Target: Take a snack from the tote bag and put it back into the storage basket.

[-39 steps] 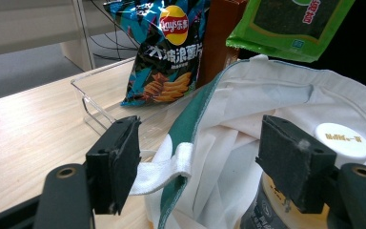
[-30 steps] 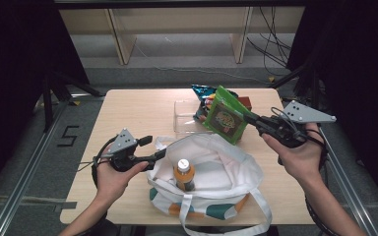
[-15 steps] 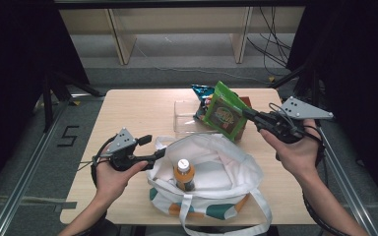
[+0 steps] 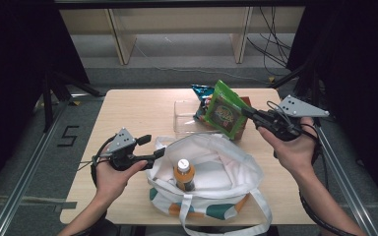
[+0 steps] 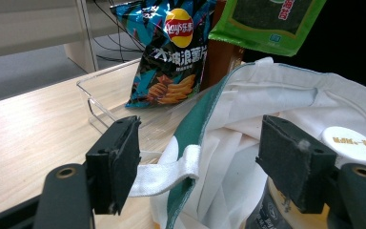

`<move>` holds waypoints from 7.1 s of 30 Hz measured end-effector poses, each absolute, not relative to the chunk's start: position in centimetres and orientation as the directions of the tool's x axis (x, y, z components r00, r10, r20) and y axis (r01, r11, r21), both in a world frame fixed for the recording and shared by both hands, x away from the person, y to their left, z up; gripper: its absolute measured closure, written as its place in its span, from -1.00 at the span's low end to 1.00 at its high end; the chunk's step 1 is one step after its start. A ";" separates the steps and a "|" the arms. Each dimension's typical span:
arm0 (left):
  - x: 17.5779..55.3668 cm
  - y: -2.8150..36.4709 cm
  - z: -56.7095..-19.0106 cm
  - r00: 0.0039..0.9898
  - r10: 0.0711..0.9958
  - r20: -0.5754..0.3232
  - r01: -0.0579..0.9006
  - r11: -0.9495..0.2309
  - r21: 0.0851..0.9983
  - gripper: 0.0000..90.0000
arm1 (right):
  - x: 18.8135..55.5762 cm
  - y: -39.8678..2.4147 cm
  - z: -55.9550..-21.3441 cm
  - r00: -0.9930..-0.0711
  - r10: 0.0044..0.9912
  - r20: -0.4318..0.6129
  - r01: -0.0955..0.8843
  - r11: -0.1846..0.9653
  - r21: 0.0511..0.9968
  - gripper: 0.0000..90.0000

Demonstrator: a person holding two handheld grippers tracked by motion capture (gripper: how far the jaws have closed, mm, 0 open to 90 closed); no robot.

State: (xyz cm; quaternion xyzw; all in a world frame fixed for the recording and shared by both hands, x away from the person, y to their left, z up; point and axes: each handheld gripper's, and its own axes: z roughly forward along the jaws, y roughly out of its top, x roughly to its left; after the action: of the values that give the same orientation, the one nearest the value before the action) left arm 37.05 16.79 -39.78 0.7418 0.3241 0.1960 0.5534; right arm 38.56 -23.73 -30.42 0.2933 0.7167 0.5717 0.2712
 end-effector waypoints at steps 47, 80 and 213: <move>37.0 17.0 -39.5 0.706 0.705 -0.063 0.249 -0.164 0.954 -0.34 | 41.4 -22.6 -30.8 -0.648 0.758 -0.069 0.109 0.182 0.977 1.00; 37.0 17.1 -39.4 0.704 0.707 -0.067 0.250 -0.159 0.955 -0.34 | 42.9 -21.6 -31.9 -0.649 0.757 -0.073 0.115 0.192 0.975 1.00; 37.0 16.8 -39.8 0.715 0.695 -0.068 0.257 -0.170 0.951 -0.34 | 48.8 -16.2 -36.5 -0.558 0.779 -0.287 0.035 0.367 0.929 1.00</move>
State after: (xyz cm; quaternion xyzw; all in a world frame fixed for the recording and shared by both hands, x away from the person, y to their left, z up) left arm 36.96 16.81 -39.82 0.7393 0.3220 0.1966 0.5577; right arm 48.79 -16.21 -36.46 0.2772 0.7344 0.4894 0.3798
